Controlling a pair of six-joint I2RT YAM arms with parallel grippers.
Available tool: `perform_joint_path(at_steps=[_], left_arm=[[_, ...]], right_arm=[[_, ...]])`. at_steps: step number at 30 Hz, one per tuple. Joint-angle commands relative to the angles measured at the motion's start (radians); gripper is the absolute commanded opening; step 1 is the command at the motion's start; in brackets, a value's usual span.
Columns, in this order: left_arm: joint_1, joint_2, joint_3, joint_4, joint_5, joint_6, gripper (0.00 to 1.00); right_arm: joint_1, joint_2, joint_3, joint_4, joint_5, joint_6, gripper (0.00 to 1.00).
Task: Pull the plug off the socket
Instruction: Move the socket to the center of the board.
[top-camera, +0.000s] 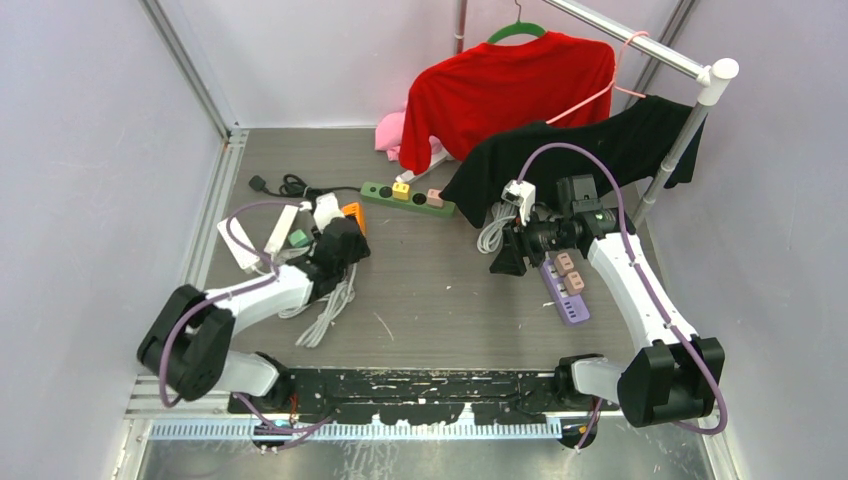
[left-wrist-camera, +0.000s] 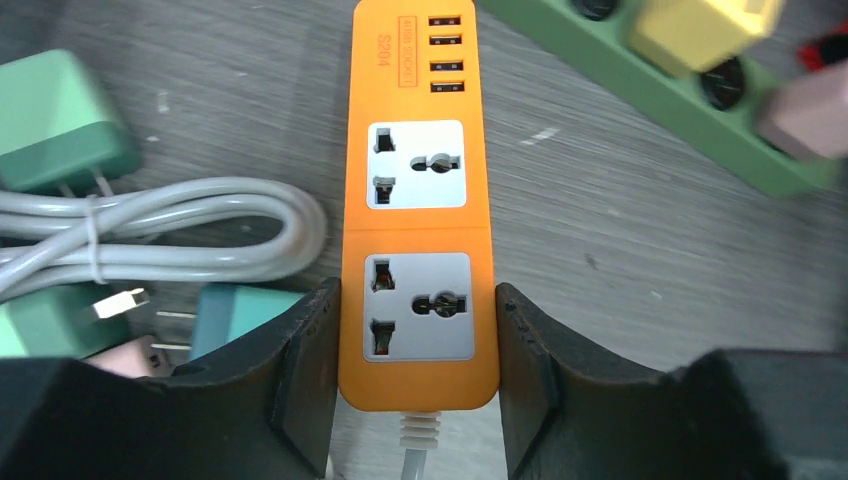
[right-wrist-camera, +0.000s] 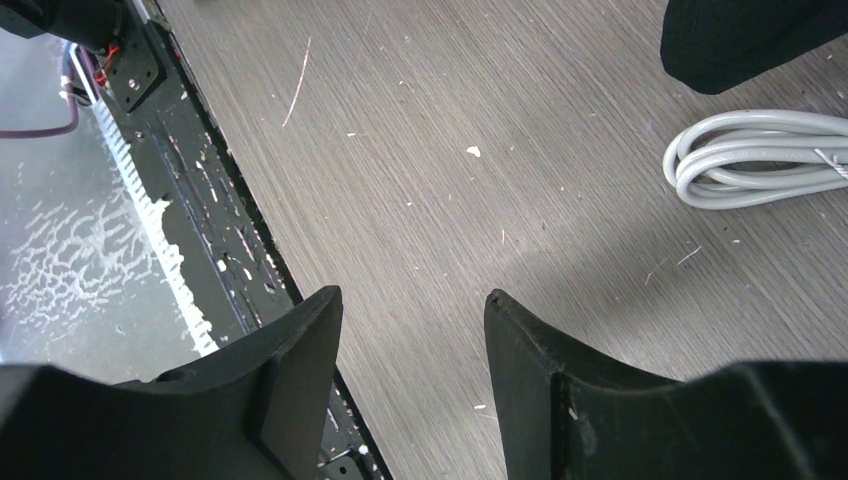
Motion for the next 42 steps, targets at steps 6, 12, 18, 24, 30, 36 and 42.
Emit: perform_joint_path(at_steps=[6,12,18,24,30,36,42], left_arm=[[0.073,0.298,0.321,-0.397,-0.215,-0.113,0.02],[0.081,0.428,0.481,-0.622,-0.216,-0.147,0.65],[0.081,0.34,0.449,-0.575,-0.167,-0.097,0.8],[0.082,0.18,0.45,-0.594,-0.05,-0.056,0.86],[0.081,-0.017,0.434,-0.503,0.239,0.096,0.91],[0.081,-0.2,0.486,-0.335,0.696,0.246,0.98],[0.081,-0.184,0.58,-0.345,0.847,0.401,1.0]], right_arm=[[-0.003,-0.042,-0.002,0.027,-0.028,-0.006,0.6],[-0.003,-0.041,-0.003,0.028,-0.025,-0.009,0.6],[-0.003,-0.036,-0.006,0.03,-0.021,-0.009,0.6],[-0.003,-0.035,-0.01,0.035,-0.002,-0.013,0.6],[-0.009,-0.031,-0.015,0.036,0.016,-0.024,0.6],[-0.054,-0.047,-0.016,0.035,-0.007,-0.027,0.6],[-0.113,-0.068,-0.023,0.035,-0.066,-0.043,0.6]])
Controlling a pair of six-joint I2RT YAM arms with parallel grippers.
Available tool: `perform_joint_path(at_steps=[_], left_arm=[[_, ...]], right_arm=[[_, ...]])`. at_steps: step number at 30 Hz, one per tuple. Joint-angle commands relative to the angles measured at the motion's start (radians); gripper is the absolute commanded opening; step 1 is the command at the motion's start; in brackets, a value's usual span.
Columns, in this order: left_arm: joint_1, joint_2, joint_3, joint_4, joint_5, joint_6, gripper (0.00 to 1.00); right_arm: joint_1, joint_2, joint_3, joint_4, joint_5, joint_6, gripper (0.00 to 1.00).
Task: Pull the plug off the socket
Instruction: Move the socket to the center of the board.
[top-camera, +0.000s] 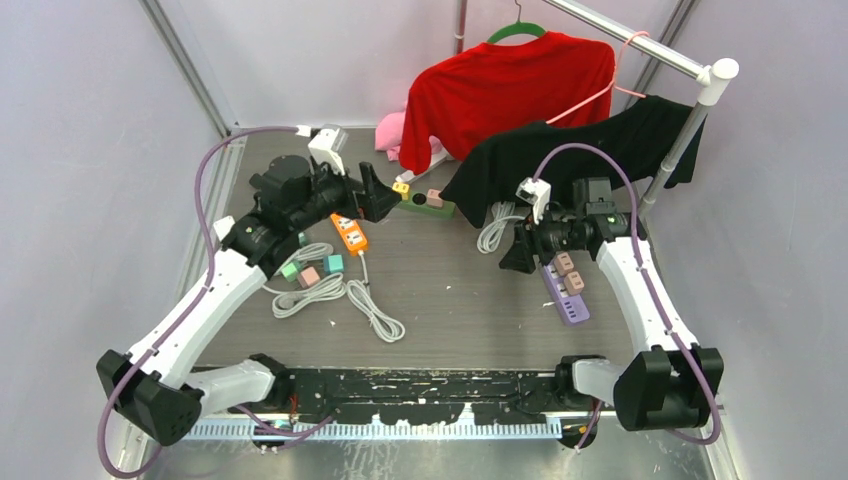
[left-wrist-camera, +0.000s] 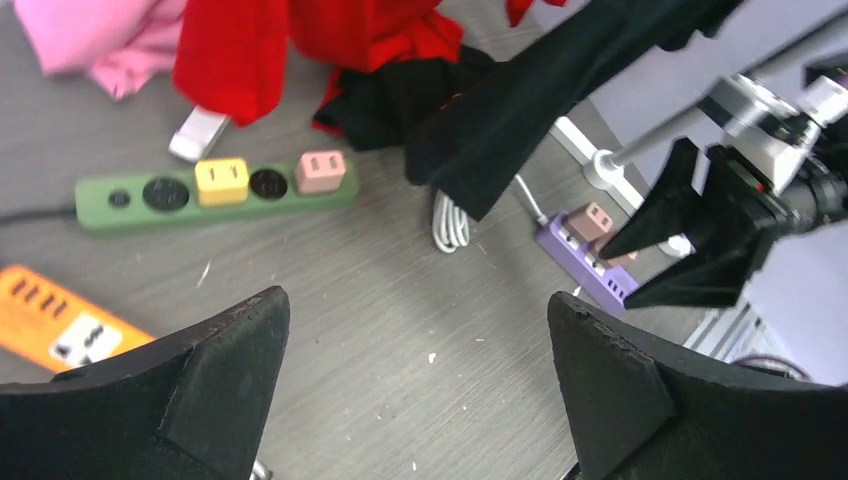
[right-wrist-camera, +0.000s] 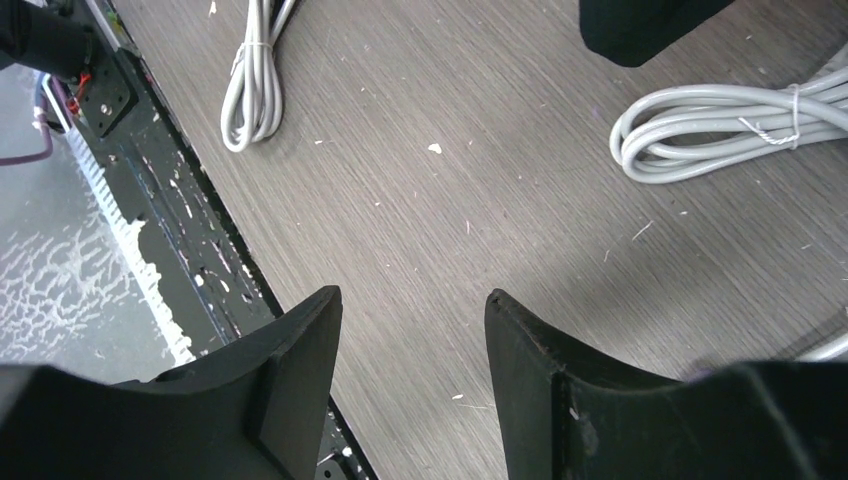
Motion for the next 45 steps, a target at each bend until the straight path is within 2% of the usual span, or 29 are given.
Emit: perform_joint_path(at_steps=[1,7,11,15,21,45], left_arm=[[0.003,0.034,0.068,0.051,0.188,0.165,1.0],[0.003,0.086,0.02,0.081,0.219,0.219,1.0],[0.003,0.058,0.005,0.022,0.176,0.259,1.0],[0.003,-0.002,-0.039,0.049,0.133,0.296,1.0],[0.003,-0.006,-0.053,0.038,0.071,0.33,1.0],[0.003,0.008,-0.054,0.039,0.094,0.303,1.0]], right_arm=[[-0.043,-0.05,-0.006,0.025,-0.077,-0.035,0.6],[-0.111,-0.081,-0.05,0.026,-0.16,-0.143,0.62],[-0.124,-0.087,-0.058,0.005,-0.154,-0.22,0.63],[-0.125,-0.069,-0.054,0.009,-0.106,-0.228,0.64],[-0.136,-0.055,-0.052,0.021,-0.056,-0.226,0.65],[-0.153,-0.063,-0.061,0.054,0.089,-0.216,0.66]])
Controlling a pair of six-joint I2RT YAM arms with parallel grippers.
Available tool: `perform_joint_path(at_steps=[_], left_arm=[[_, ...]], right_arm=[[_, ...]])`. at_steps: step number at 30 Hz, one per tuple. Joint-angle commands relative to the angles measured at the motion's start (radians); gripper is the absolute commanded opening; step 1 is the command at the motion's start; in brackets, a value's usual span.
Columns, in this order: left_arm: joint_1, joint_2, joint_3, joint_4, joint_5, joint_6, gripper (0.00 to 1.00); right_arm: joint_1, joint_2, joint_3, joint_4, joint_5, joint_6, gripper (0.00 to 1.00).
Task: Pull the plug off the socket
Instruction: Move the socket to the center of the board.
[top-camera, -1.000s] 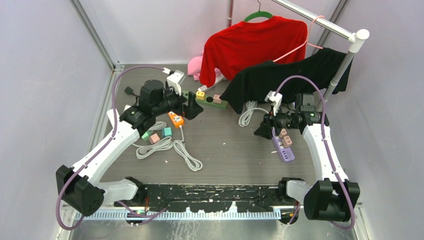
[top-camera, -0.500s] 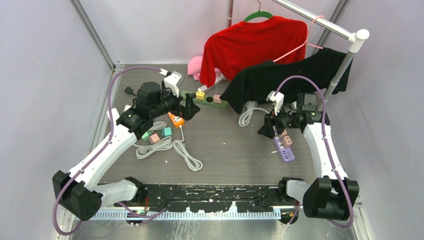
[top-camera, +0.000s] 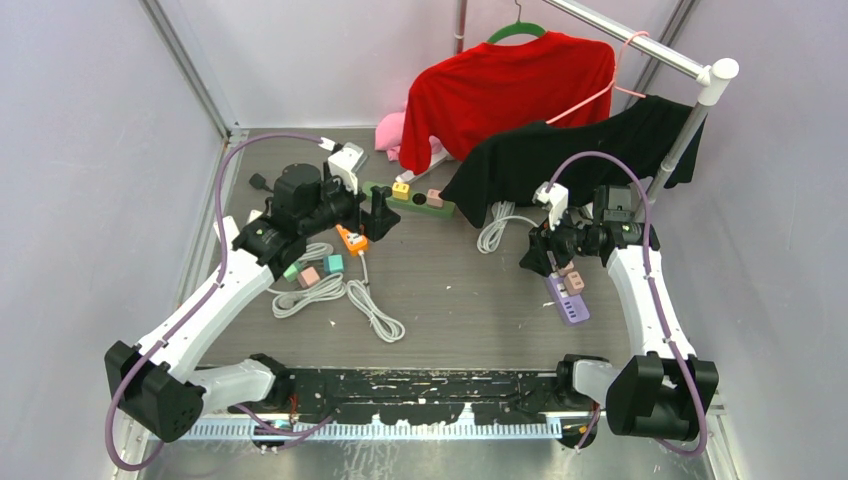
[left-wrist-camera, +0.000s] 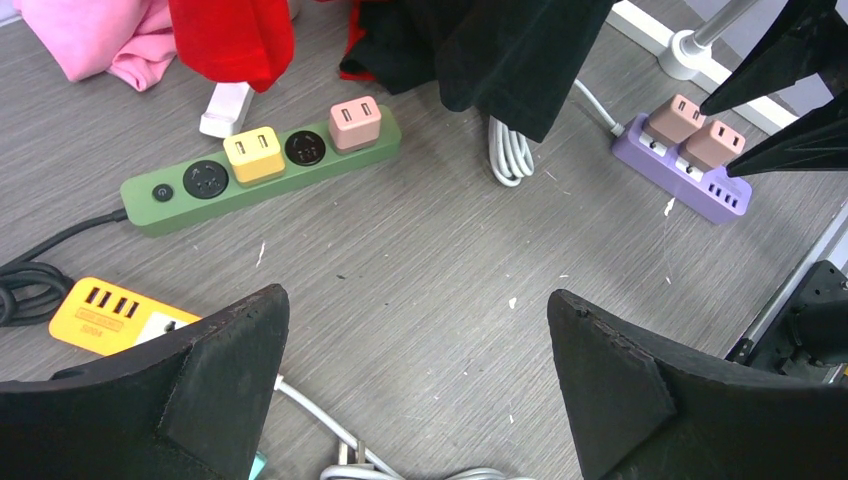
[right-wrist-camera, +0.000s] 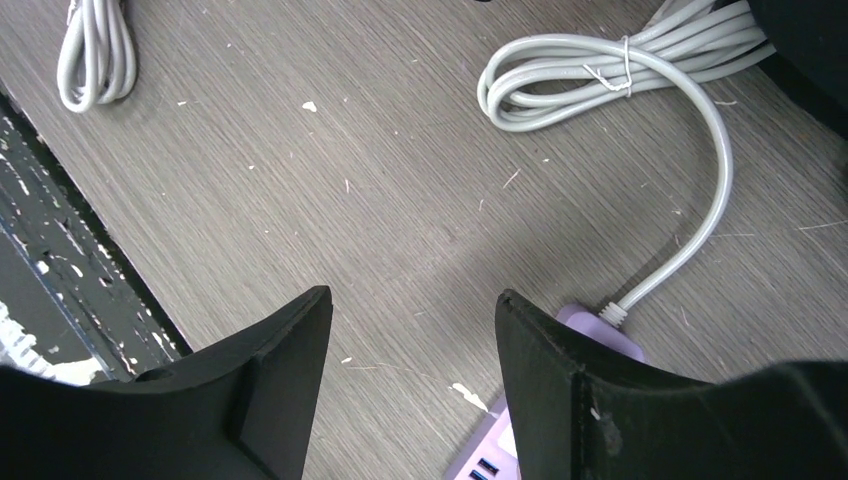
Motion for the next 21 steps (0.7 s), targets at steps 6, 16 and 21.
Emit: perform_joint_path(at_steps=[6,16,21], left_arm=[[0.003,-0.01,0.005,0.031,0.007,0.004,1.0],[0.003,-0.022,0.009,0.029,0.022,-0.004,1.0],[0.002,-0.024,0.007,0.033,0.031,-0.013,1.0]], right_arm=[[-0.006,-0.018,-0.008,0.034,0.072,-0.024,0.66],[-0.016,-0.016,-0.019,0.035,0.117,-0.051,0.67],[-0.018,-0.024,-0.019,0.036,0.137,-0.053,0.68]])
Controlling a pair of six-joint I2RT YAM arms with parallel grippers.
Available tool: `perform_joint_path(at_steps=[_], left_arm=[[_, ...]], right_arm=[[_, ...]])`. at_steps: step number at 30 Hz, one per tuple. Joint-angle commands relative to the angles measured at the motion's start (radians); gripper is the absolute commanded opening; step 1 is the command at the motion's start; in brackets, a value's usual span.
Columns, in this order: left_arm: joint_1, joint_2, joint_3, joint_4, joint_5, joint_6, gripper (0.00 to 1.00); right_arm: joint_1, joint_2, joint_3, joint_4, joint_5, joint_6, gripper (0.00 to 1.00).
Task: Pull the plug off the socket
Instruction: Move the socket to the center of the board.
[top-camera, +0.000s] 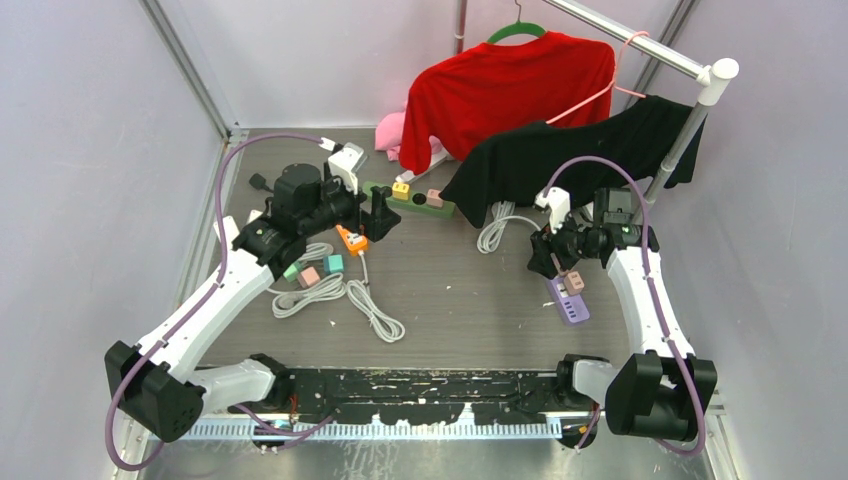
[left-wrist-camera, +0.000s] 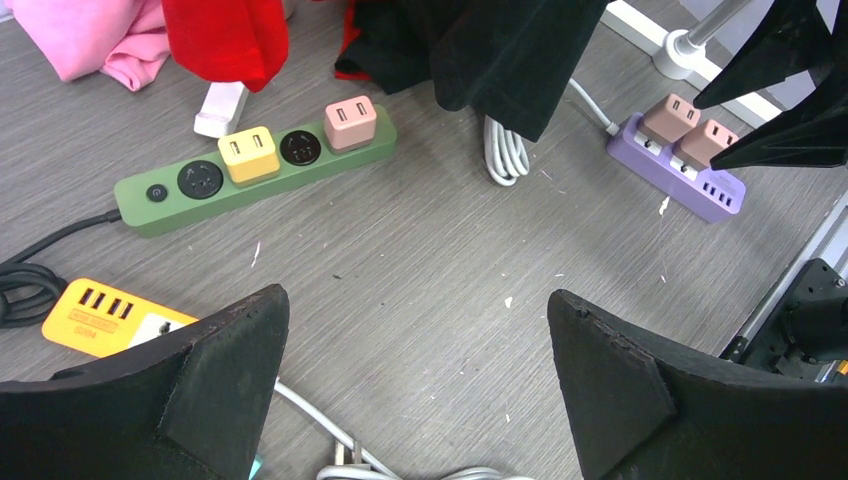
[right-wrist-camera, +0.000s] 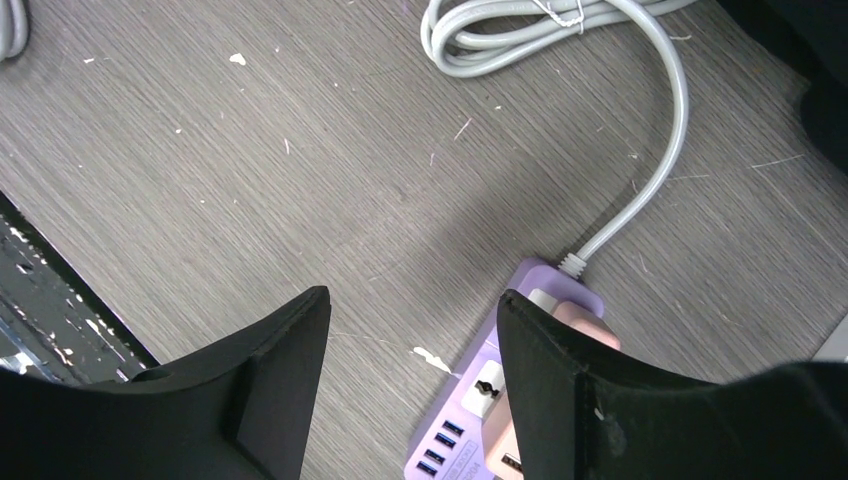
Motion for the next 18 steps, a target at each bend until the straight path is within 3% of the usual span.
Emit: perform_joint_path(at_steps=[1,18], left_arm=[[0.002,-0.024,0.008,0.033,0.026,-0.012,1.0],[0.003,-0.029,0.008,0.031,0.029,-0.011,1.0]], right_arm=[[-0.008,-0.025,0.007,0.026,0.019,-0.019,0.68],[-0.013,0.015,-0.009,0.161,0.268,0.08,0.72]])
